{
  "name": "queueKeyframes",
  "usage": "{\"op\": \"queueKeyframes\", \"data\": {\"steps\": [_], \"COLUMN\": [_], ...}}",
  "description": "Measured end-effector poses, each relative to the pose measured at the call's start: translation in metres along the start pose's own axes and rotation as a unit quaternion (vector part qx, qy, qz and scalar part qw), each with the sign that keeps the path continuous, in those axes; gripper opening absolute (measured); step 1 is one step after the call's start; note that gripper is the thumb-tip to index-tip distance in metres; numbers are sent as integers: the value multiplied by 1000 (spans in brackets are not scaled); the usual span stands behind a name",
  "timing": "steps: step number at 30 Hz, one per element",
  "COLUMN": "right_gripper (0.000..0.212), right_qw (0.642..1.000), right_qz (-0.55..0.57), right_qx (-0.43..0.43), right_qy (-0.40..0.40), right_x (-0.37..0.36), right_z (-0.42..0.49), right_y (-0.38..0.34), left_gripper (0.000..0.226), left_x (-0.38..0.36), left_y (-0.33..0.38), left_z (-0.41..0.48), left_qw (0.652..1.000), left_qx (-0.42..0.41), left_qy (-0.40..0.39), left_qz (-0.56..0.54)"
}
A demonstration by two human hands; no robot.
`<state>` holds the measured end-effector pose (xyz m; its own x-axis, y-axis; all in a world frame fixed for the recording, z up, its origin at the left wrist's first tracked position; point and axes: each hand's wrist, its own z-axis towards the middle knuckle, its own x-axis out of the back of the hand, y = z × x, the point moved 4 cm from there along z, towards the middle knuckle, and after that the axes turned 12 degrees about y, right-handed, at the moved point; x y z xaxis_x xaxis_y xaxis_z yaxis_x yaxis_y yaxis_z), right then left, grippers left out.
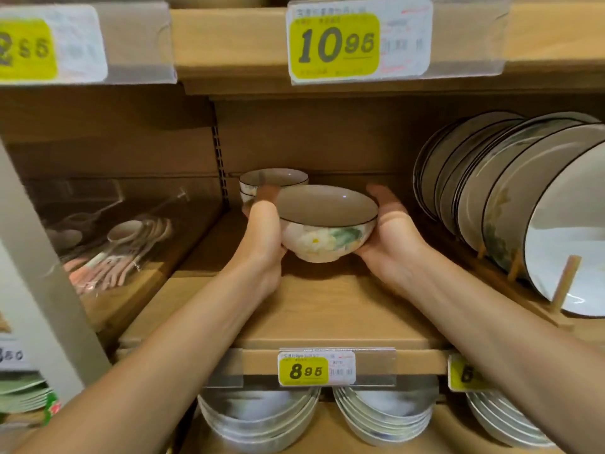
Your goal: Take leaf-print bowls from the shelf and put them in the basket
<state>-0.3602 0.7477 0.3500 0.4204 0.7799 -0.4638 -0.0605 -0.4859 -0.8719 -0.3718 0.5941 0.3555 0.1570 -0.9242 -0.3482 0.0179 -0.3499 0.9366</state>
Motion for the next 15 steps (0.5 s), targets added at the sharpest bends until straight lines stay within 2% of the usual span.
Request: {"op": "queueKeyframes", "data": {"steps": [3,8,11,15], "right_gripper": [28,51,53,54], "right_qw": [998,992,990,986], "right_qz": [13,-12,-39,-76], "right_qx": [50,101,122,137], "right_qy": [-19,-80,-59,-47], "right_x": [-31,-93,-115,-134], "right_z": [15,60,85,119], "right_y": [-26,-45,-38,-25], "left_gripper": [44,68,60,63], "left_x": [-9,-30,-30,-24], "left_y": [29,67,63,51], "left_z": [28,90,134,168], "left_qw": [999,988,988,990], "left_qx": [-26,-142,-140,-131], "left_qy": [30,58,63,31], "left_qz": [-20,-26,-15,-29]}}
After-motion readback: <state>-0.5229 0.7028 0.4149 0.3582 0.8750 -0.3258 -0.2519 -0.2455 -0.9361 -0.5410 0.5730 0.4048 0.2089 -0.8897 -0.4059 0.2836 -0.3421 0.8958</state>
